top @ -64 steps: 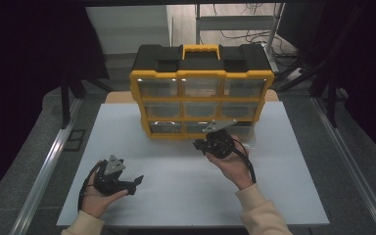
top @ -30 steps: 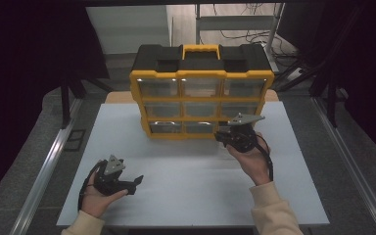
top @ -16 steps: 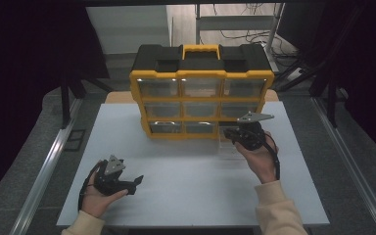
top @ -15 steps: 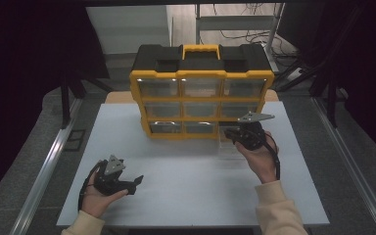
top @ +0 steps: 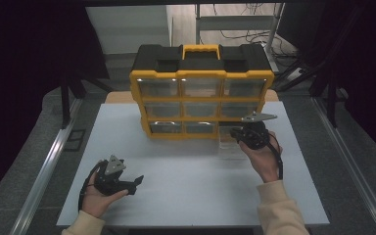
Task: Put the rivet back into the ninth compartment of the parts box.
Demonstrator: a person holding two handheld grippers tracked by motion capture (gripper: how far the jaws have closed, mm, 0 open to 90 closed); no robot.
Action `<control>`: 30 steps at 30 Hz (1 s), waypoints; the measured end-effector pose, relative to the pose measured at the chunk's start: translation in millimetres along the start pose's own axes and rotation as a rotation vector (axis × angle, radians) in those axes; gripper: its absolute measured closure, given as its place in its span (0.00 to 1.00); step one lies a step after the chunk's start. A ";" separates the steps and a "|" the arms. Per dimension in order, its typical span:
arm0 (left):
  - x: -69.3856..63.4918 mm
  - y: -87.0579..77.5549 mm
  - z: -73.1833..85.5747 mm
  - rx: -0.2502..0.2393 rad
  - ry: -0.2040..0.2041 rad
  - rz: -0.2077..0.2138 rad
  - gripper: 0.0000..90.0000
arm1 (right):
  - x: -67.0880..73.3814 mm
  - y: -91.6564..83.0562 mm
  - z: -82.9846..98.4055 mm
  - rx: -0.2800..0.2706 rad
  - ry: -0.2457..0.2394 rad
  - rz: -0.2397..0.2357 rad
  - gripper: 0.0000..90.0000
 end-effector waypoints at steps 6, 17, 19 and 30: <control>0.0 0.5 0.7 0.003 0.002 0.002 0.10 | -0.3 3.4 1.4 0.012 0.006 -0.021 0.78; 0.3 -1.5 0.0 -0.015 -0.007 0.015 0.10 | 4.4 -7.8 1.4 -0.050 0.020 -0.068 0.35; 0.9 -1.7 0.3 -0.014 -0.009 0.015 0.10 | 3.8 -12.2 3.1 -0.060 0.018 -0.073 0.34; 0.3 -3.5 1.4 -0.013 -0.010 0.009 0.10 | 1.0 -26.6 33.2 -0.071 0.026 -0.063 0.32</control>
Point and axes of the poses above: each handheld gripper's, and its own axes: y roughly forward along the jaws, z roughly out of its underside, x roughly to its left, the point moved 3 cm from there along y, roughly forward along the jaws, and after that the axes turned 4 degrees about y, right-handed, at the moved point
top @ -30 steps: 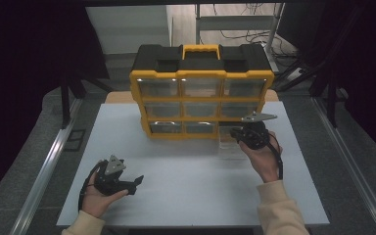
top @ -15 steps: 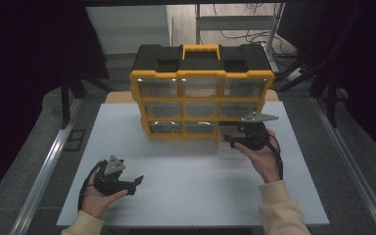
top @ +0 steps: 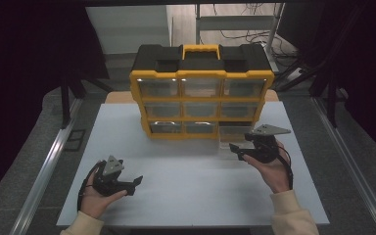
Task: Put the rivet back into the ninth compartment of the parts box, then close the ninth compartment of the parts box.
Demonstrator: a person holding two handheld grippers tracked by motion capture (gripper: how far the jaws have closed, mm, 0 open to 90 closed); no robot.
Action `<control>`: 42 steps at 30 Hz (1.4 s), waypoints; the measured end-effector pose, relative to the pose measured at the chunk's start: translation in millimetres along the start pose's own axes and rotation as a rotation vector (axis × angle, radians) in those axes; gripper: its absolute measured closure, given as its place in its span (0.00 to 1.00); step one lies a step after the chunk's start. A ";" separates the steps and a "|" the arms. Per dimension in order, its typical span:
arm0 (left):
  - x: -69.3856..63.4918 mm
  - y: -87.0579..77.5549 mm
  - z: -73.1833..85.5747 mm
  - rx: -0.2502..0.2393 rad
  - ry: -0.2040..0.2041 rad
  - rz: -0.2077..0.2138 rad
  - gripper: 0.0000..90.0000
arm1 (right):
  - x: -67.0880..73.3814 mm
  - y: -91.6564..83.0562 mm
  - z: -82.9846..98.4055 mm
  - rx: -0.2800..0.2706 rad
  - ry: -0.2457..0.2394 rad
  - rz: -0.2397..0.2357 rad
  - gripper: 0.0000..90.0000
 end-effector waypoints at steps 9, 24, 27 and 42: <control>-0.2 3.3 0.4 0.012 0.006 0.001 0.10 | 6.4 -6.1 15.5 0.021 -0.023 0.028 0.32; -1.3 2.5 -0.1 0.010 0.008 -0.003 0.10 | 13.2 -19.5 29.3 0.015 -0.016 0.032 0.32; -0.6 2.0 -0.3 0.009 0.004 -0.003 0.10 | 13.4 -18.3 33.3 0.038 -0.012 0.037 0.33; -0.9 1.0 -0.5 0.008 0.011 -0.005 0.10 | 14.6 3.0 51.0 0.238 0.015 0.050 0.95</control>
Point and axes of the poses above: each handheld gripper's, and its own axes: y roughly forward along the jaws, z roughly out of its underside, x roughly to its left, the point moved 3 cm from there along y, roughly forward along the jaws, and after that the axes turned 4 degrees about y, right-handed, at the moved point
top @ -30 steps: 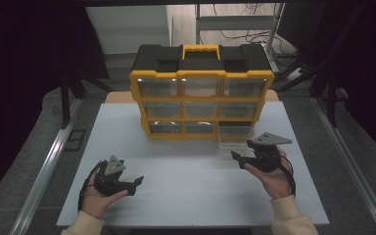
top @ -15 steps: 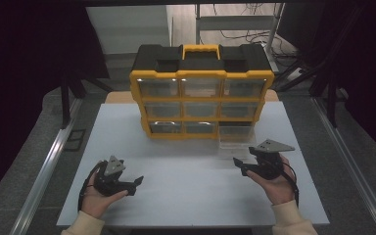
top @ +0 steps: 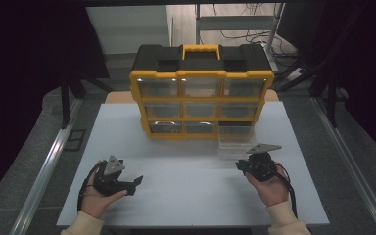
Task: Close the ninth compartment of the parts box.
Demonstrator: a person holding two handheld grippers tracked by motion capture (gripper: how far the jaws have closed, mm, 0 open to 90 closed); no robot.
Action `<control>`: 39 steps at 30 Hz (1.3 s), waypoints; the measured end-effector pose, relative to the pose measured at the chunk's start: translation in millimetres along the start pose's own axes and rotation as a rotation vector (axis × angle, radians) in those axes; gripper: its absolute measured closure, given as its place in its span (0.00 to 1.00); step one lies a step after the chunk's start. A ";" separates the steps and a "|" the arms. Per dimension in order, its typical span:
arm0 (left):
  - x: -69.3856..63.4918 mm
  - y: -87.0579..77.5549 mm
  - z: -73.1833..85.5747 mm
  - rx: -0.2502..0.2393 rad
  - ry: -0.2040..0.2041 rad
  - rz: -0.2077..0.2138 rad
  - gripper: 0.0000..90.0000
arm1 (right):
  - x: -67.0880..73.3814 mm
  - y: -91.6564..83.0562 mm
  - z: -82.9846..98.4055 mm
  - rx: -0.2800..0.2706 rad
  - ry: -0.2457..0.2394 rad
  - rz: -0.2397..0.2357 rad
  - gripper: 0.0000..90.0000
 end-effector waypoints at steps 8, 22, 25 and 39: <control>-0.5 0.9 -2.0 -0.001 0.003 -0.001 0.10 | -1.6 9.7 1.1 0.013 -0.001 0.016 1.00; -0.2 2.6 -2.0 0.002 0.005 0.005 0.10 | -13.3 30.4 -11.3 -0.033 0.035 0.076 1.00; 0.2 2.2 -2.0 0.001 0.001 0.006 0.10 | -13.4 32.3 -12.4 -0.039 0.034 0.083 1.00; -2.0 1.7 -2.7 -0.003 0.006 0.009 0.10 | -11.1 44.3 -22.2 -0.059 0.039 0.113 1.00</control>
Point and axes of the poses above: each handheld gripper's, and its own axes: y roughly forward along the jaws, z roughly out of its underside, x roughly to its left, the point moved 3 cm from there along y, roughly forward along the jaws, and after that the axes turned 4 degrees about y, right-handed, at the moved point
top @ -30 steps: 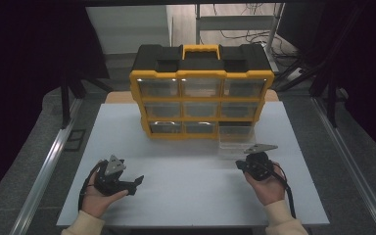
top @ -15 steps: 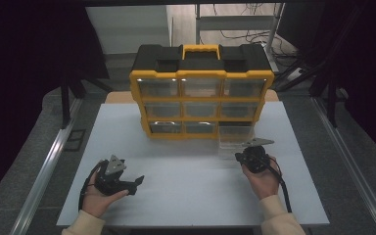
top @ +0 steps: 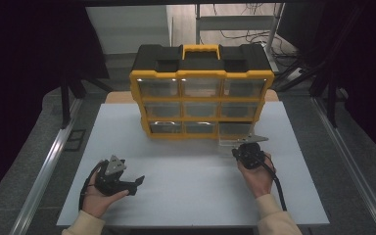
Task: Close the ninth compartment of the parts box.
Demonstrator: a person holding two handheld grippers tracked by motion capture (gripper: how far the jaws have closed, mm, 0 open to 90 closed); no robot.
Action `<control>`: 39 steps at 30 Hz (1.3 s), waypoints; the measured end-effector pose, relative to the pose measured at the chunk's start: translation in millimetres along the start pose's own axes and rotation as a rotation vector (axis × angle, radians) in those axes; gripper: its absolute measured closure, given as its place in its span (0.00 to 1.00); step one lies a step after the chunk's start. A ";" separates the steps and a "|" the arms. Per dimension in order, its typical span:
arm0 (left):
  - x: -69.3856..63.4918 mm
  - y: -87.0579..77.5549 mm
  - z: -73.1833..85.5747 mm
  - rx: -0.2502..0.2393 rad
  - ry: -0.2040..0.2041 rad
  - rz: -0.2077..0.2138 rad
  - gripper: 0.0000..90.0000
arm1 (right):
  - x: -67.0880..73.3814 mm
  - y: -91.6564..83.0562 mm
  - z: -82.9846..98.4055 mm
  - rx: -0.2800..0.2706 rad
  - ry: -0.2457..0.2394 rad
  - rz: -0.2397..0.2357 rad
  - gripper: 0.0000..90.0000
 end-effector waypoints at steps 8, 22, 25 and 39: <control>-0.1 0.0 -0.1 0.001 -0.001 -0.001 0.10 | -3.1 3.0 -0.5 0.002 0.004 0.002 1.00; -0.1 -0.5 -0.1 0.000 -0.001 -0.002 0.10 | -5.8 6.2 -3.2 -0.004 0.006 0.011 1.00; 0.0 -0.6 -0.1 -0.001 -0.001 -0.002 0.10 | -5.8 8.1 -3.2 -0.003 0.005 0.013 1.00; -0.1 -0.5 0.2 0.001 -0.002 -0.002 0.10 | -9.2 14.5 -9.2 -0.017 0.005 0.027 1.00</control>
Point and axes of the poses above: each handheld gripper's, and its own axes: y roughly forward along the jaws, z roughly out of its underside, x roughly to its left, the point moved 3 cm from there along y, roughly forward along the jaws, and after that the axes turned 4 degrees about y, right-handed, at the moved point
